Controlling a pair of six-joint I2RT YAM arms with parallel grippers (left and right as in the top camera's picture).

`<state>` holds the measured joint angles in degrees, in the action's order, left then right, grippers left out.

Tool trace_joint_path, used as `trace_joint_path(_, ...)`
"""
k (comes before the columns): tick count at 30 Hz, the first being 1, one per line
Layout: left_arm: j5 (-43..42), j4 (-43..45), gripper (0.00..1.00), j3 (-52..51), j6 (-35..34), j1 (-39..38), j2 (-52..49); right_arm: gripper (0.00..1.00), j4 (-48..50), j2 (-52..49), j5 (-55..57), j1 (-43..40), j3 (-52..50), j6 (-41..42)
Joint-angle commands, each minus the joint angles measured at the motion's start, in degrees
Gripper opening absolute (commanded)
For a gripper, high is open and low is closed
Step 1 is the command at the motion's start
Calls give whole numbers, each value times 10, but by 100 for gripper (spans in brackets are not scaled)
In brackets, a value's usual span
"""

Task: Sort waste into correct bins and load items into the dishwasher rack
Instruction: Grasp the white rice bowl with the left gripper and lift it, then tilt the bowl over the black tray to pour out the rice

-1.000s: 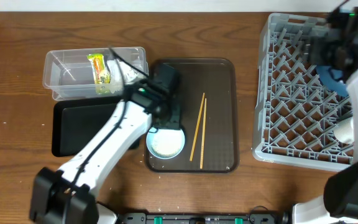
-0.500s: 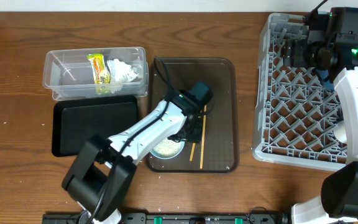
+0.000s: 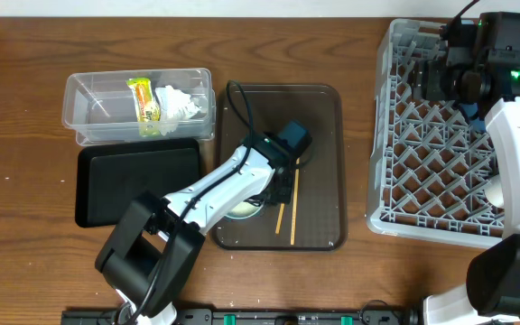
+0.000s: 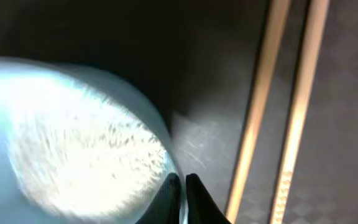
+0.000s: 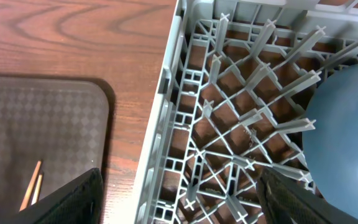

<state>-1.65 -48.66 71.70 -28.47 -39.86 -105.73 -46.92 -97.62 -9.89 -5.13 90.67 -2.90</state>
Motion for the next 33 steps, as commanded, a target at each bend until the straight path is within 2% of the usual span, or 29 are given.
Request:
trace_joint_path(1, 26, -1, 6, -2, 4, 0, -3, 78, -2, 2, -4, 4, 0, 8)
trace_joint_path(6, 26, -20, 6, 10, 18, 2, 12, 78, -3, 2, -4, 4, 0, 5)
trace_joint_path(11, 25, -50, 6, 36, 50, 17, 72, 78, -3, 2, -4, 1, 0, 5)
trace_joint_path(19, 1, -90, 6, 35, 106, 123, 191, 75, -3, 2, -4, 1, 0, 5)
trace_joint_path(23, -93, -91, 6, 35, 156, 218, 218, 75, -4, 2, -4, 1, 0, 5)
trace_joint_path(33, -478, -80, 6, -23, 329, 527, 206, 75, -16, 2, -4, 1, 0, 5)
